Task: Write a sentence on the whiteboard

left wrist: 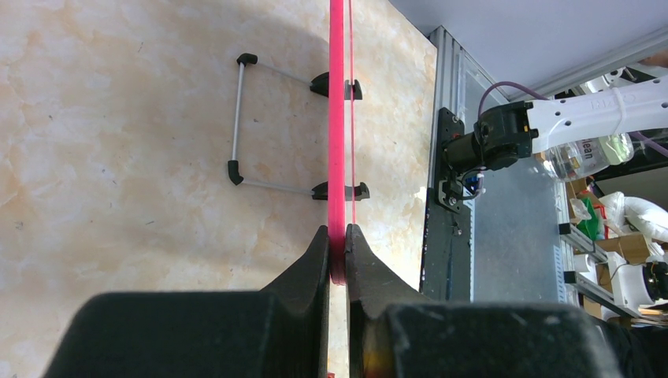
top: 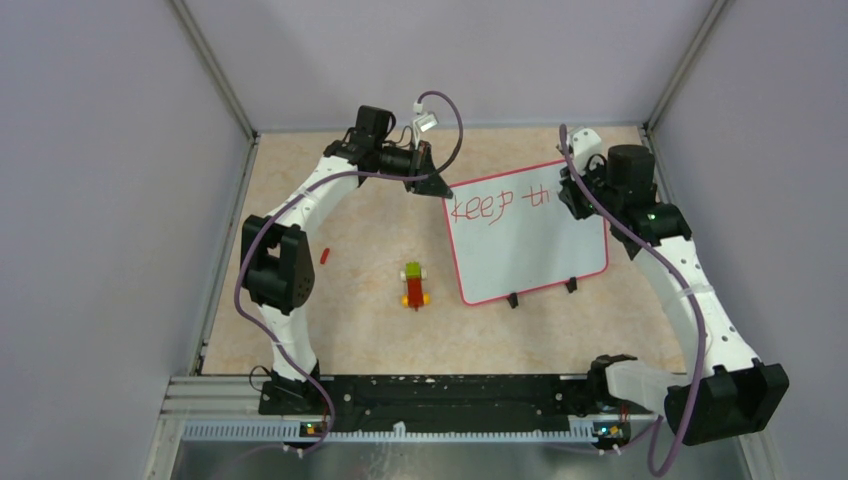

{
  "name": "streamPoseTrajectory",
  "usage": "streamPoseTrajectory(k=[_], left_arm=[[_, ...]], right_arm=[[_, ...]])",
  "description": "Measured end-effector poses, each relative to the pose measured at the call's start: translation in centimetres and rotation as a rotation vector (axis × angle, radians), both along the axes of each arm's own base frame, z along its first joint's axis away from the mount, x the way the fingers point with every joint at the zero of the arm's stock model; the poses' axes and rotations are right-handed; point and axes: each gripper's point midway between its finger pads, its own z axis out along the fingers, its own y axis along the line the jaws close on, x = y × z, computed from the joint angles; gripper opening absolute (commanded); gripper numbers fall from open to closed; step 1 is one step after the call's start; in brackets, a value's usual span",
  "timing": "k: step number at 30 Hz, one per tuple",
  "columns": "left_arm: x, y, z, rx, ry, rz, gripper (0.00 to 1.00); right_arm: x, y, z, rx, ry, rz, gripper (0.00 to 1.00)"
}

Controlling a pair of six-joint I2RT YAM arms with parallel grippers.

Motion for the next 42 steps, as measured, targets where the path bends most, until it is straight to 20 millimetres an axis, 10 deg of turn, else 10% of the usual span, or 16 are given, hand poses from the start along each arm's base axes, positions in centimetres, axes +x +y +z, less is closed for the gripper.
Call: streamPoseTrajectory(k=[42], left_arm=[[0.1,0.0,-0.1,0.004,0.001,0.006,0.0]], right_arm=[[2.3,-2.8,-1.7,-0.046,0.027,-0.074,0.0]])
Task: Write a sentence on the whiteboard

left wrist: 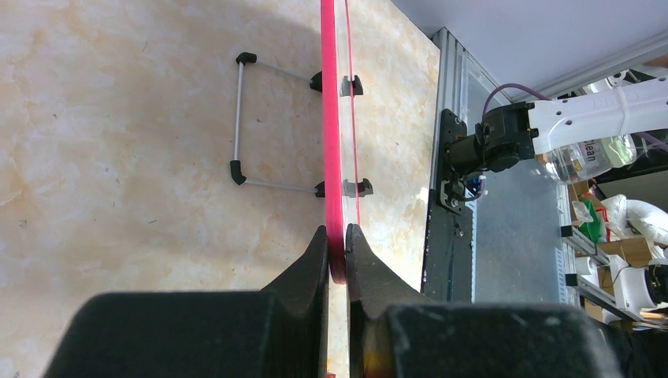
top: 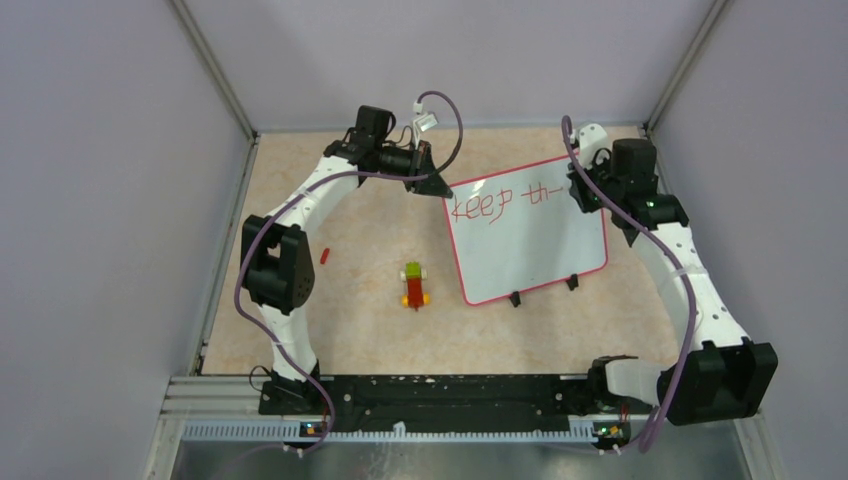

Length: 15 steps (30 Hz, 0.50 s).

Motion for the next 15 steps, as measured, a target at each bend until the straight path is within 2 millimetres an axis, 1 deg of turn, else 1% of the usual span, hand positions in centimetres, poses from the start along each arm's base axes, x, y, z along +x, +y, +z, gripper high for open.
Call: streamPoseTrajectory(k=[15], left_arm=[[-0.01,0.01,-0.02,0.001,0.001,0.001,0.0]], right_arm=[[0.15,0.71,0.55,0.031,-0.005,0.032,0.0]])
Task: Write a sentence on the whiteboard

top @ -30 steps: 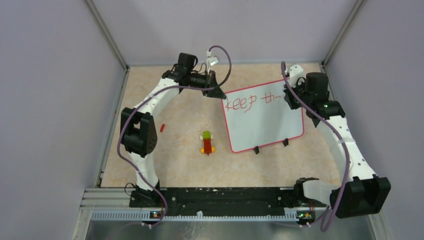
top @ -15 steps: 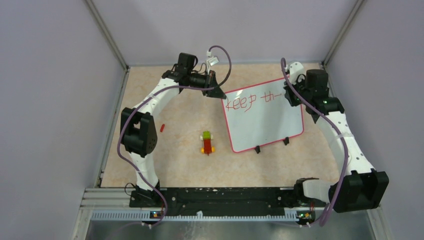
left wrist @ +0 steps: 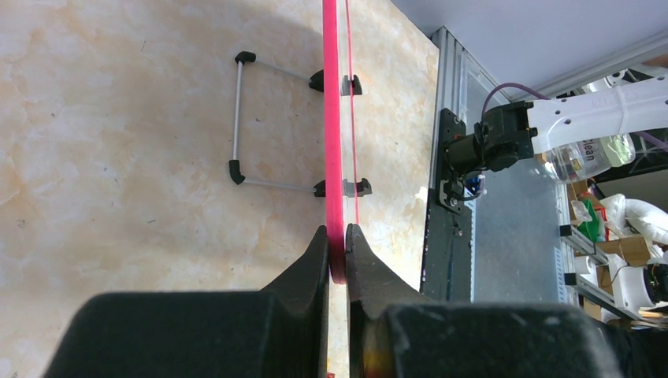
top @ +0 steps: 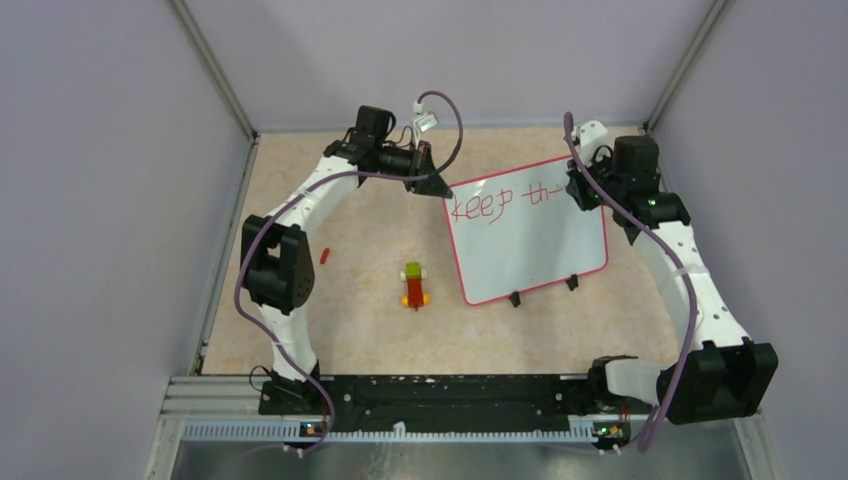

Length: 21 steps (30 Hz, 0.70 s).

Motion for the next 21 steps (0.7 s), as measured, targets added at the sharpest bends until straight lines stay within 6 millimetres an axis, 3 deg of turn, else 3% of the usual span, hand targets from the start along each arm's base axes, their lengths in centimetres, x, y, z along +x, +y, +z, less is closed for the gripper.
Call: streamPoseTrajectory(k=[21], left_arm=[[-0.04,0.0,0.02,-0.001,0.001,-0.002,0.0]], right_arm=[[-0.33,0.93,-0.1,0.023,0.007,0.038,0.0]])
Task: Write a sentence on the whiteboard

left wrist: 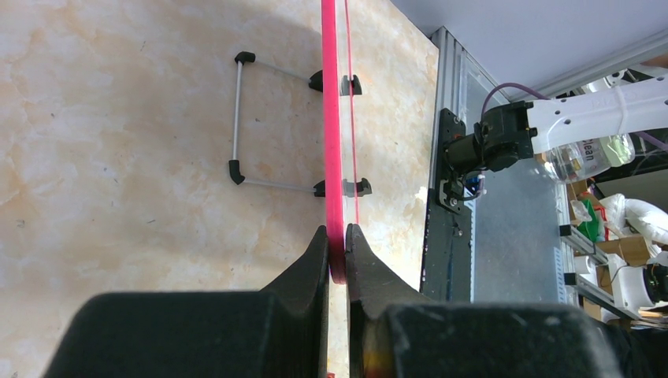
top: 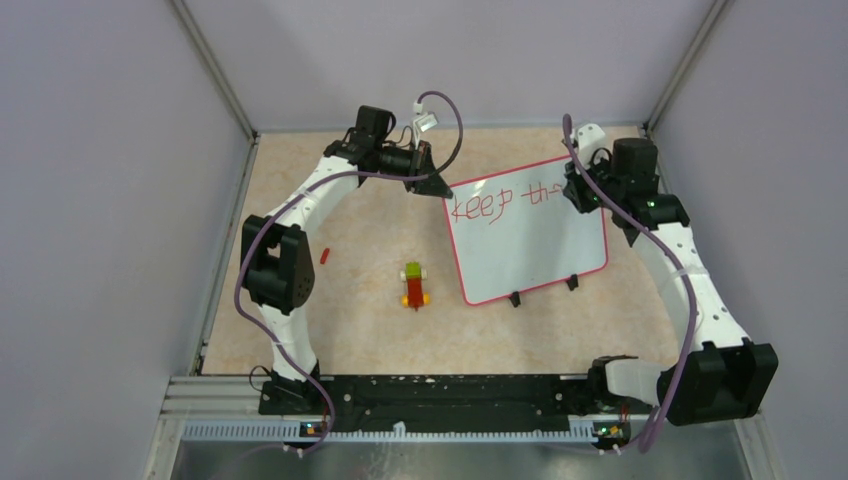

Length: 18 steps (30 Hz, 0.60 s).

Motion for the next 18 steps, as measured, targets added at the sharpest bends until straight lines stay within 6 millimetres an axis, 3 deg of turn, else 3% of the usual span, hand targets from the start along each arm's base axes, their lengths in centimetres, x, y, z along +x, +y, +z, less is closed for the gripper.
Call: streamPoseTrajectory(k=[18], left_arm=[[0.0,0.0,0.0,0.0,0.0,0.0,0.0]], right_arm=[[-1.4,-0.5,-1.7,-0.031,0.038,-0.001,0.0]])
